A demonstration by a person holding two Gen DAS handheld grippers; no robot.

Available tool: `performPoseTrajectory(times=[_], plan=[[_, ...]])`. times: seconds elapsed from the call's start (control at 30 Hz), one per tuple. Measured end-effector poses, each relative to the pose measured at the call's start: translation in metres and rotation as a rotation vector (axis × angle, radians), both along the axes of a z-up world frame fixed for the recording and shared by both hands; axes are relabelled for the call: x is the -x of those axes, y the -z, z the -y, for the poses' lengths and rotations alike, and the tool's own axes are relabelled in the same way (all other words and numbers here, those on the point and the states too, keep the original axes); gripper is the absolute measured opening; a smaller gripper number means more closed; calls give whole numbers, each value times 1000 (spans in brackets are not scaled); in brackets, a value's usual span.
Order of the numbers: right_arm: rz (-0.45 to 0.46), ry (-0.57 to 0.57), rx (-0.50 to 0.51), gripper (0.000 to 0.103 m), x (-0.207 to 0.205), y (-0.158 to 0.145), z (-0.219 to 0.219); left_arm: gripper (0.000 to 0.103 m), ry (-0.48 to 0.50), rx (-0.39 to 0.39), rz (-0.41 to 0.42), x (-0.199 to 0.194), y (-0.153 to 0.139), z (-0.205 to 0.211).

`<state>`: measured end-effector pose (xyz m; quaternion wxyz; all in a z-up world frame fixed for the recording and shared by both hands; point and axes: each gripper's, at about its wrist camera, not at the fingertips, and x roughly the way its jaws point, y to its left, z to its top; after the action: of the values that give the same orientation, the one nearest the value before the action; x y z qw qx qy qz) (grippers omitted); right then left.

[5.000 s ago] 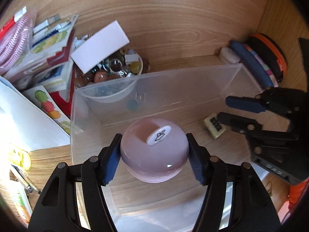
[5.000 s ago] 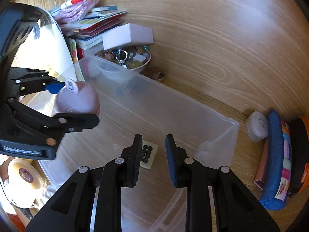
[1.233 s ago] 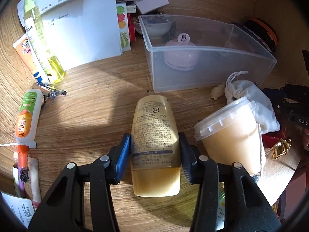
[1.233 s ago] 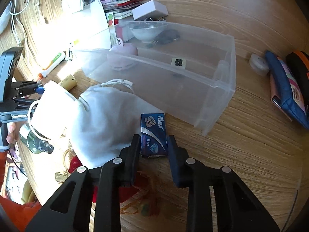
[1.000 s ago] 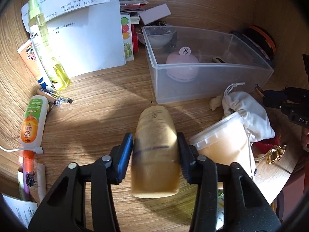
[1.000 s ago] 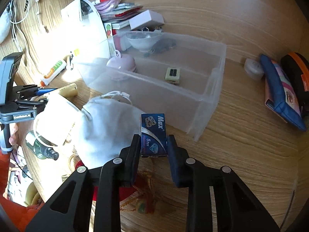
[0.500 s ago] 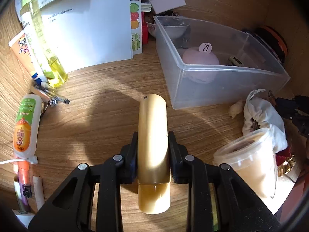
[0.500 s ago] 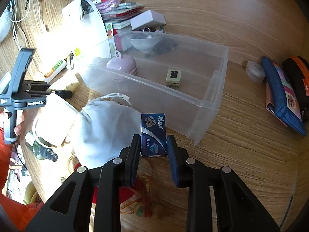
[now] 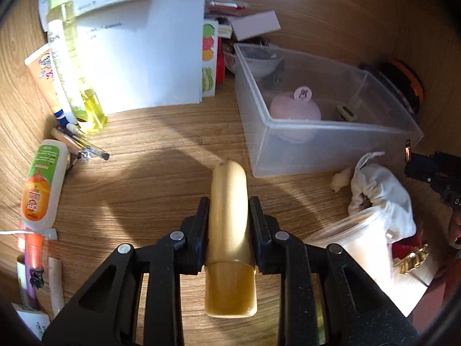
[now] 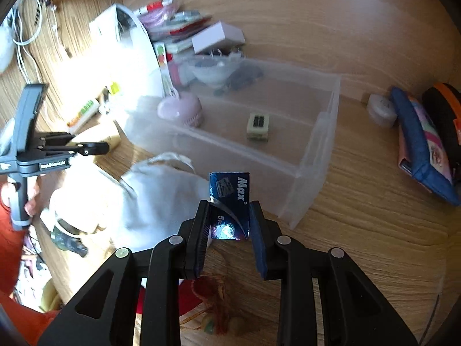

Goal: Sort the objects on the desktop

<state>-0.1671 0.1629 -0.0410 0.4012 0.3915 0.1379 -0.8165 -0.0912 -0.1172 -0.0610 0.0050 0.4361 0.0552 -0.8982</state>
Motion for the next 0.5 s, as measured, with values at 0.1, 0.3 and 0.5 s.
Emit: performPoseTrajectory(times=[0.1,0.3,0.5], plan=[[-10,-2,34,24,-5,-12,-3,21,-15,-23,-51,-7,-16,6],[-20,1,59,25,-9,-22,1,1,-2,-11,-72,-5,-39,4],[-22,-9,56,25,-15,-20,3,10,23,9,56,-6,-8,2]])
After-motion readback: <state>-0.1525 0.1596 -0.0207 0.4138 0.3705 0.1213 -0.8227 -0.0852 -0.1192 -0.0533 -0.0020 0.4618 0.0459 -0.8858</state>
